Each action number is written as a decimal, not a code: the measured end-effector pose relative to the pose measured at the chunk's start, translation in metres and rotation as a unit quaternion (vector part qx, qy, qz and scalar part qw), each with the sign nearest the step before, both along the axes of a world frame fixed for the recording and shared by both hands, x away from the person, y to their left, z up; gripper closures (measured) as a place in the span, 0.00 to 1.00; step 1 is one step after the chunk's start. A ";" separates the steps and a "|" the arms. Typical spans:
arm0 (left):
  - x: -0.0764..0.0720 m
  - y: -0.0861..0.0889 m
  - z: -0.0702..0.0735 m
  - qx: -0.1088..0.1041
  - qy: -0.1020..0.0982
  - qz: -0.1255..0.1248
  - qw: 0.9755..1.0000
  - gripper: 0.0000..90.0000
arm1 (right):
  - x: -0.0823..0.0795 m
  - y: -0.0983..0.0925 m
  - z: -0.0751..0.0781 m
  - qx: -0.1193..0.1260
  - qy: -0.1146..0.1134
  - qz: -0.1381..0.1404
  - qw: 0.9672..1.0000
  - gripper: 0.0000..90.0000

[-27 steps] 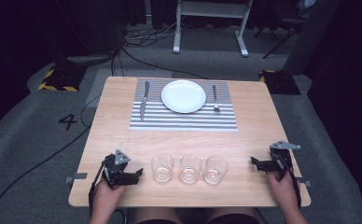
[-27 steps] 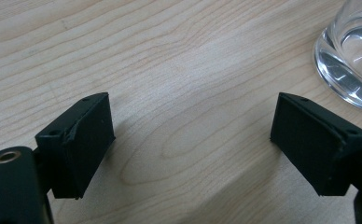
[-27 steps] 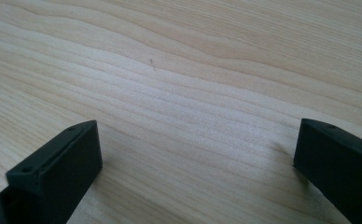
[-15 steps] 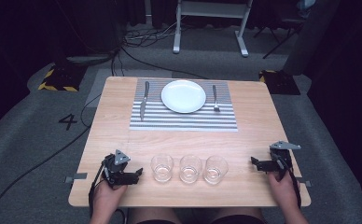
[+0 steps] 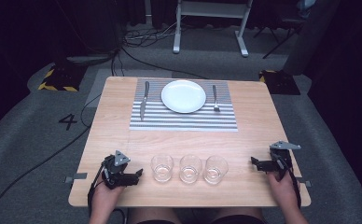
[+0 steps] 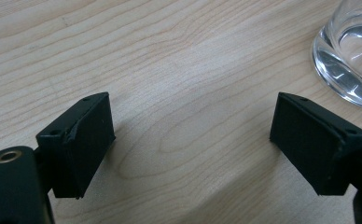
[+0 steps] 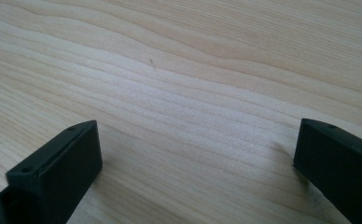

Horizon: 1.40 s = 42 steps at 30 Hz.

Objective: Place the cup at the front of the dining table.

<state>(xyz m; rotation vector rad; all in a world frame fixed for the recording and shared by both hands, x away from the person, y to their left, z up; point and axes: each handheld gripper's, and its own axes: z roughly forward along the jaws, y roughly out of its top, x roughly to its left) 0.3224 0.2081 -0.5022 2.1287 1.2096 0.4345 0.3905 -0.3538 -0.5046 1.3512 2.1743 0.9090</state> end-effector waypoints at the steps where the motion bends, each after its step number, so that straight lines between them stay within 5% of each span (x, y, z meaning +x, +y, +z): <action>1: 0.000 0.000 0.000 0.000 0.000 0.001 1.000 0.15 | 0.000 0.000 0.000 0.000 0.000 0.000 1.000 0.01; 7: 0.000 0.001 0.000 -0.013 -0.005 0.014 1.000 0.15 | 0.000 0.000 0.000 0.000 0.000 0.000 1.000 0.01; 14: -0.008 0.010 0.008 -0.066 -0.054 0.016 0.996 0.16 | 0.000 0.000 0.000 -0.001 -0.001 0.000 1.000 0.01; 18: -0.013 0.012 0.018 -0.058 -0.066 -0.001 0.996 0.16 | 0.000 0.000 0.000 -0.001 -0.001 0.000 1.000 0.01; 23: -0.022 0.015 0.035 -0.014 -0.061 -0.006 0.998 0.18 | 0.000 0.000 0.000 -0.001 -0.002 -0.002 1.000 0.01; 33: -0.036 0.029 0.064 -0.073 -0.091 -0.005 0.993 0.19 | 0.000 0.000 0.000 -0.001 -0.001 0.000 1.000 0.01; 38: -0.038 0.028 0.074 -0.070 -0.102 -0.008 0.992 0.19 | 0.000 0.000 0.000 -0.001 -0.002 -0.001 1.000 0.01; 42: -0.038 0.029 0.084 -0.045 -0.100 -0.018 0.994 0.19 | 0.000 0.000 0.000 -0.001 -0.001 0.000 1.000 0.01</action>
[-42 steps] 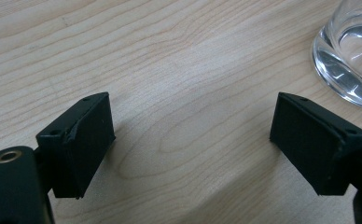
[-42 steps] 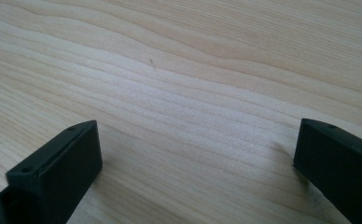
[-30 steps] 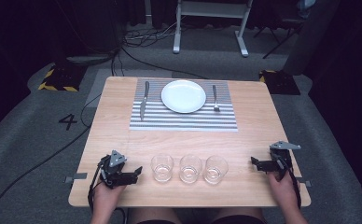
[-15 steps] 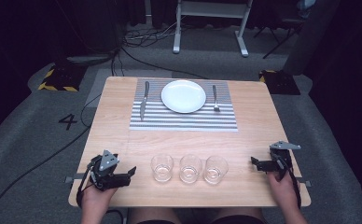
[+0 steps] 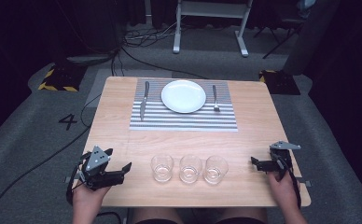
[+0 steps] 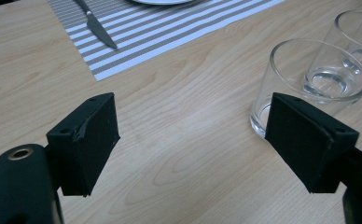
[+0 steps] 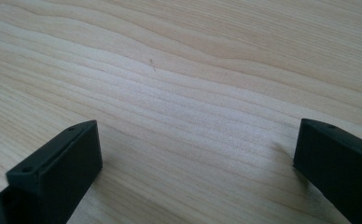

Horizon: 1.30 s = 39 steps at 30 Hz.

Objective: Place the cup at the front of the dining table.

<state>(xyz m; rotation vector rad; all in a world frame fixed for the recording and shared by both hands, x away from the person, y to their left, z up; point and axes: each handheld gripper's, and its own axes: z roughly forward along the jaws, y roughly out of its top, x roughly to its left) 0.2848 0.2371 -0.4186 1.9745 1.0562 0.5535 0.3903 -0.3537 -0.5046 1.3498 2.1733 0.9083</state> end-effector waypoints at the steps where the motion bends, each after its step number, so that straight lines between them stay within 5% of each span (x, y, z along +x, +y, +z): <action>1: 0.001 0.000 0.001 -0.001 0.000 0.000 1.000 0.19 | 0.000 0.000 0.000 0.000 0.000 0.000 1.000 0.01; 12: 0.010 -0.005 0.010 -0.019 -0.009 -0.021 1.000 0.19 | 0.000 0.000 0.000 0.000 0.001 -0.001 1.000 0.01; 17: 0.015 -0.017 0.011 -0.053 -0.029 -0.026 0.998 0.19 | 0.000 0.000 0.000 0.000 0.001 -0.001 1.000 0.01; 23: 0.017 -0.029 0.012 -0.066 -0.033 -0.033 0.997 0.18 | 0.000 0.000 0.000 0.000 0.001 -0.001 1.000 0.01; 31: 0.016 -0.055 0.011 -0.066 -0.040 -0.043 0.996 0.17 | 0.000 0.000 0.000 0.000 0.001 -0.001 1.000 0.01; 39: 0.022 -0.078 0.002 -0.049 -0.019 -0.065 0.996 0.17 | 0.000 0.000 0.000 0.000 0.000 -0.002 1.000 0.01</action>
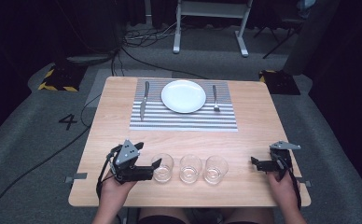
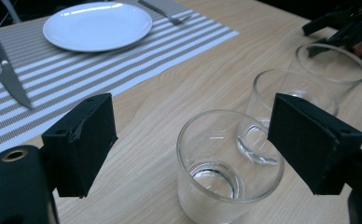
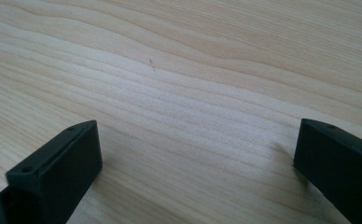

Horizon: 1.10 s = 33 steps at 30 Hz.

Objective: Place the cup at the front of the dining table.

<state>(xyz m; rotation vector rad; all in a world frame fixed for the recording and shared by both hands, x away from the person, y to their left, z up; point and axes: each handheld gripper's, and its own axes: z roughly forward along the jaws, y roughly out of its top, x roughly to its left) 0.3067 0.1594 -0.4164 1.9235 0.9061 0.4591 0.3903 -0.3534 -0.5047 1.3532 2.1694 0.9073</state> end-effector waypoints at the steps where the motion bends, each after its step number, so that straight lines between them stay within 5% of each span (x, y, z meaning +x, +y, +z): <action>1: 0.001 -0.002 -0.002 0.006 0.004 -0.002 1.000 0.17 | 0.000 0.000 0.000 0.000 0.000 0.000 1.000 0.01; 16: 0.004 -0.028 -0.022 0.015 0.019 -0.024 0.999 0.17 | 0.000 0.000 0.000 -0.001 -0.001 -0.002 1.000 0.01; 29: 0.009 -0.038 -0.045 0.030 0.055 -0.026 0.998 0.17 | 0.000 0.000 0.000 0.000 -0.001 -0.002 1.000 0.01; 33: 0.010 -0.038 -0.052 0.020 0.069 -0.033 0.997 0.17 | 0.000 0.000 0.000 0.000 -0.001 -0.002 1.000 0.01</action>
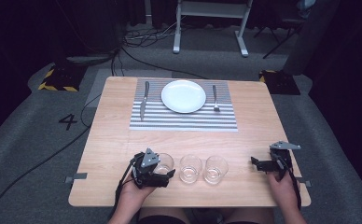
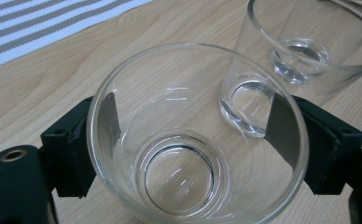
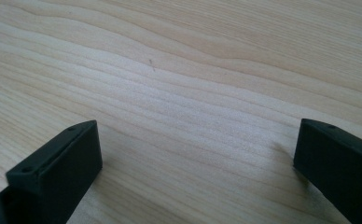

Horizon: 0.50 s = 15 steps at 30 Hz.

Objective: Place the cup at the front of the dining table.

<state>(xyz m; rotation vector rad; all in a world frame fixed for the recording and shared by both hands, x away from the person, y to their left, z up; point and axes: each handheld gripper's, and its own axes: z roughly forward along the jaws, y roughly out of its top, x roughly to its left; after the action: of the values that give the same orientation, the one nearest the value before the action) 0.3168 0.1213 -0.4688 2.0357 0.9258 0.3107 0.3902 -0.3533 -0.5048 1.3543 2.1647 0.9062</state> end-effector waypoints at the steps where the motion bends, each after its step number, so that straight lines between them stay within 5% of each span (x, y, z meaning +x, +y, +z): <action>1: 0.000 0.001 -0.003 -0.001 0.000 0.000 1.000 0.17 | 0.000 0.000 0.000 0.000 0.000 0.000 1.000 0.01; 15: -0.001 0.000 -0.003 -0.001 -0.001 -0.006 1.000 0.19 | 0.000 0.000 0.000 0.000 0.000 0.000 1.000 0.01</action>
<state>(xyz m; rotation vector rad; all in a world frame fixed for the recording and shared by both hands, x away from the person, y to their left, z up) 0.3156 0.1210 -0.4721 2.0382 0.9125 0.3068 0.3902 -0.3533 -0.5048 1.3543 2.1648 0.9060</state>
